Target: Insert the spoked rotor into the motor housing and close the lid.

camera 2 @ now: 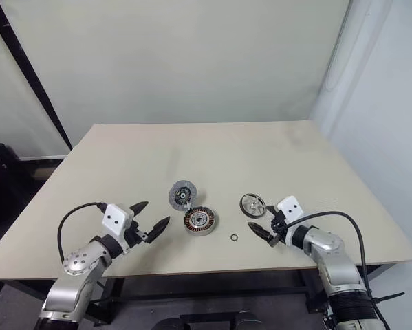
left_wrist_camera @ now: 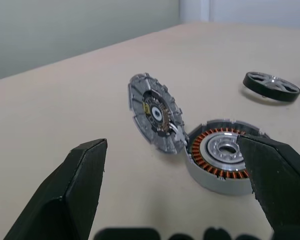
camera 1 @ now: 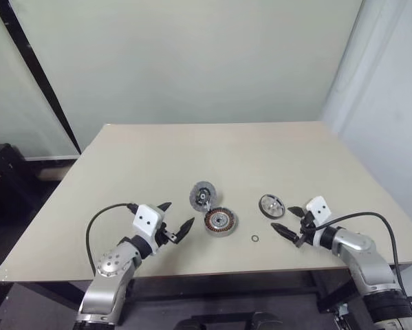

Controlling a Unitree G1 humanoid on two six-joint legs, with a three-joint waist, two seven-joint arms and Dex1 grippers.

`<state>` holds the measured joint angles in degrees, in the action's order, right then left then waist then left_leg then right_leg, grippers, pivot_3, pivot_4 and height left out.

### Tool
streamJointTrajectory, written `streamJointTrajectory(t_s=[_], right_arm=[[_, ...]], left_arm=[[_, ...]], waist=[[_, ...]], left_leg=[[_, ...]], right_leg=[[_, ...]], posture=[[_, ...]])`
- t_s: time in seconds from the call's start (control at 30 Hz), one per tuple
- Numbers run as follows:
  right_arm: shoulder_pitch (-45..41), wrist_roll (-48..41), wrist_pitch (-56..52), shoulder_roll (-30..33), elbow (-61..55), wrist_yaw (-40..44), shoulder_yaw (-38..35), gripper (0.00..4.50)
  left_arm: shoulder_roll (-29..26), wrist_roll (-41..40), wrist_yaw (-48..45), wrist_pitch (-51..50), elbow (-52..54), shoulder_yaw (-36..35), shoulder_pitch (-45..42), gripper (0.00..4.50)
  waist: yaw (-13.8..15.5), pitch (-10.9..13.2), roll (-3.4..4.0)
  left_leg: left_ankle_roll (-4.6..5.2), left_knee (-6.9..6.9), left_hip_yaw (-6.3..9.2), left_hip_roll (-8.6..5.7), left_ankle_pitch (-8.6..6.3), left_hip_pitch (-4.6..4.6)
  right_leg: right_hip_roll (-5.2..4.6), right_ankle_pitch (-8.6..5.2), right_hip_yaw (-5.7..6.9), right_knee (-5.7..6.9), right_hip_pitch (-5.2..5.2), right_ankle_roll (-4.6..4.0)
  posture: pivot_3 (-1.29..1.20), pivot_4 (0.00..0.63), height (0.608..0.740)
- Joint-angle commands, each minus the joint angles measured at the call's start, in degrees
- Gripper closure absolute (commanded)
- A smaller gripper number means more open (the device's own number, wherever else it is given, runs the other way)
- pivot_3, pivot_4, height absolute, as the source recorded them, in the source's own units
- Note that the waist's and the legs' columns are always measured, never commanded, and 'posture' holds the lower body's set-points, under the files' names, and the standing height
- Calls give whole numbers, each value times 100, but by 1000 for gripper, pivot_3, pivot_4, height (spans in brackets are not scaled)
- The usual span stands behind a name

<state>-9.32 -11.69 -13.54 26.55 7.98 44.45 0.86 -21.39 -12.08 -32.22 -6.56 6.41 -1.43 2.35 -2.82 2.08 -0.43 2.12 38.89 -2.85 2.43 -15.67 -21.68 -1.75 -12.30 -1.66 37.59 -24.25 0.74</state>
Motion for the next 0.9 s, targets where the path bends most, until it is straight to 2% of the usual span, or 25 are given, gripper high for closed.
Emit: streamJointTrajectory(t_s=[0.03, 0.27, 0.43, 0.67, 0.9], right_arm=[[-195, 4, 87, 81, -114, 26, -37, 0], [-226, 25, 153, 59, -41, 24, -64, 0], [-109, -48, 32, 26, -203, -12, -82, 0], [237, 127, -293, 26, -586, 140, 451, 0], [290, 327, -412, -197, -618, -95, 863, 0]], left_arm=[[13, -24, 21, 50, 240, 3, -134, 60], [100, -48, -28, 16, 210, 101, -192, 60], [-54, -60, -198, -60, 201, 71, -212, 60], [-358, -134, -750, -283, 206, 236, -16, 60], [-323, -134, -1033, -294, 153, 520, 180, 60]], waist=[[0, 0, 0], [0, 0, 0], [0, 0, 0], [-3, 0, 0], [0, 1, -1]], left_leg=[[0, 0, 0, 0, 0, 0], [0, -1, -1, 0, 0, 0], [0, 0, -1, 0, 0, 0], [0, -3, -3, 1, 0, 0], [0, 0, -9, 2, 0, 2]], right_leg=[[0, 0, 0, 0, 0, 0], [0, 0, -2, 0, 0, 0], [1, 0, -2, 0, 0, 0], [1, 0, -3, 0, -4, 0], [-1, 0, -9, 0, -5, 0]], posture=[[0, 0, 740], [0, 0, 740], [0, 0, 740], [0, 0, 740], [0, 0, 740]])
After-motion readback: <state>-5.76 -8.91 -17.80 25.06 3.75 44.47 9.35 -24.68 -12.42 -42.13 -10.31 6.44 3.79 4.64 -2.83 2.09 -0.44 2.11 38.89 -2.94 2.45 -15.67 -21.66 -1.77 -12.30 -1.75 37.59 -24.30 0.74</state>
